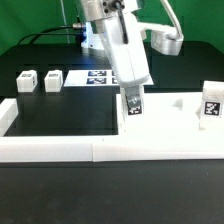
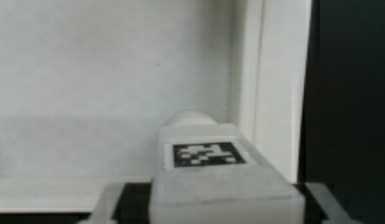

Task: Assemble square table

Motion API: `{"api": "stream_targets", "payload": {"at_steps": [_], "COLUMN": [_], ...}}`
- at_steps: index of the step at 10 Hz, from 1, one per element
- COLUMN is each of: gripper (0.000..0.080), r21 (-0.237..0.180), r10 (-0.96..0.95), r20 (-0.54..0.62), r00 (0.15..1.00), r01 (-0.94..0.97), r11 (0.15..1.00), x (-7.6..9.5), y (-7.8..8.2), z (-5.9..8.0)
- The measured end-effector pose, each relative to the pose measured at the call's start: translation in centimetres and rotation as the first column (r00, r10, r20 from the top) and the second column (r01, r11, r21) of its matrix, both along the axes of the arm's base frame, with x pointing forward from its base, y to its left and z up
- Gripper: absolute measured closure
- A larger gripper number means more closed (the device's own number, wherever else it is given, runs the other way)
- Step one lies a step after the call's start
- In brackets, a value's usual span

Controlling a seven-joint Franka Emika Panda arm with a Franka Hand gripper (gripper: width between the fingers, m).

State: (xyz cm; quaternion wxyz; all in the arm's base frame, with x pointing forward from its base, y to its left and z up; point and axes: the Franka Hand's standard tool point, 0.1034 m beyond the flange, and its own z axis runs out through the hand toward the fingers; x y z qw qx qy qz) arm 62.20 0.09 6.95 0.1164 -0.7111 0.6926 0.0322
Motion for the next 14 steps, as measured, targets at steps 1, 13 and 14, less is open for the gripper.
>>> {"api": "stream_targets", "payload": {"at_steps": [1,13,14], "gripper": [0.0424,0.0191,0.0329], "r21": [-0.004,-0.283,-0.271], "r10": [0.036,0.988,0.97], "r20": [0.008,0.017,0.025], "r00": [0.999,0.153,0.243], "r01": [-0.036,-0.947,-0.932], "r11": [0.999,0.151,0.241], "x": [0.0,0.34,0.34], "y": [0.0,0.76,0.83], "z": [0.0,-0.59,-0.59]}}
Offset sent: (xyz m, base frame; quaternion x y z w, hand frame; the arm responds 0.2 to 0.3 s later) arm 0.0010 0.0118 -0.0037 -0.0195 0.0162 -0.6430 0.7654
